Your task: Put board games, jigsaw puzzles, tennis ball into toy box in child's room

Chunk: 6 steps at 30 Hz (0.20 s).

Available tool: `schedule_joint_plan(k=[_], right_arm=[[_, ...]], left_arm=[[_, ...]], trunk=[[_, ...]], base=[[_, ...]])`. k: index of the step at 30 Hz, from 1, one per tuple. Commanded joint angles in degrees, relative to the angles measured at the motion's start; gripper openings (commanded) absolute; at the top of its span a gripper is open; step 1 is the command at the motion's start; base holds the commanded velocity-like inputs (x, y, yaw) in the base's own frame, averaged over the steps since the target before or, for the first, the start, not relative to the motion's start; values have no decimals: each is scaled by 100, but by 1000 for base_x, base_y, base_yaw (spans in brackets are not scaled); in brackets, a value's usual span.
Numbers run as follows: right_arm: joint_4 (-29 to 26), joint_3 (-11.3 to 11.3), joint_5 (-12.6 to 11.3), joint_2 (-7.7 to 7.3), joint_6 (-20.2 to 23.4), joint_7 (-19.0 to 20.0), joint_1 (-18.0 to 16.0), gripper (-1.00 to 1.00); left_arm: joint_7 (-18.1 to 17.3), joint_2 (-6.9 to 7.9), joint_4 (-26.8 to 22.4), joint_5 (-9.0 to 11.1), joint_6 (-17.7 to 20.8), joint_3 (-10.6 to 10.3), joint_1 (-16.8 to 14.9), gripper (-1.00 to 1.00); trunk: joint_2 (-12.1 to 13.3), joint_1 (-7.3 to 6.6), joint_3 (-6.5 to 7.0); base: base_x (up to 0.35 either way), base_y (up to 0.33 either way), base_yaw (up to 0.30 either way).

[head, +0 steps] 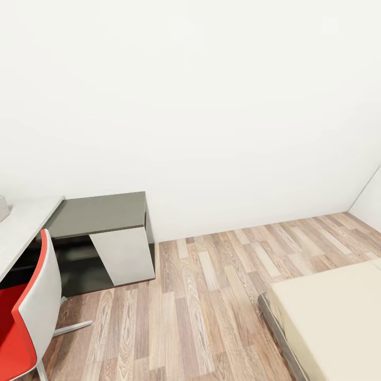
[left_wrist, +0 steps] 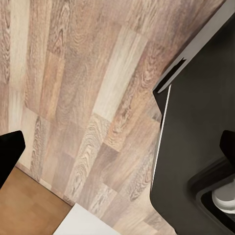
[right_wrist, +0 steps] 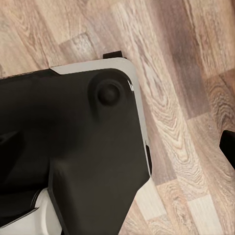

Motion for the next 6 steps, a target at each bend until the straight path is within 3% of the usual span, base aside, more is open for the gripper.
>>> schedule_joint_plan(k=[1, 6], right_arm=[[7, 37, -61, -2, -23, 24, -5, 100], [7, 39, -61, -3, -25, 24, -5, 100]], left_arm=[[33, 4, -15, 60, -17, -47, -1, 100], [33, 4, -15, 60, -17, -48, -1, 100]], trunk=[[-11, 3, -11], [-11, 3, -11]], base=[[0, 0, 0], [0, 0, 0]])
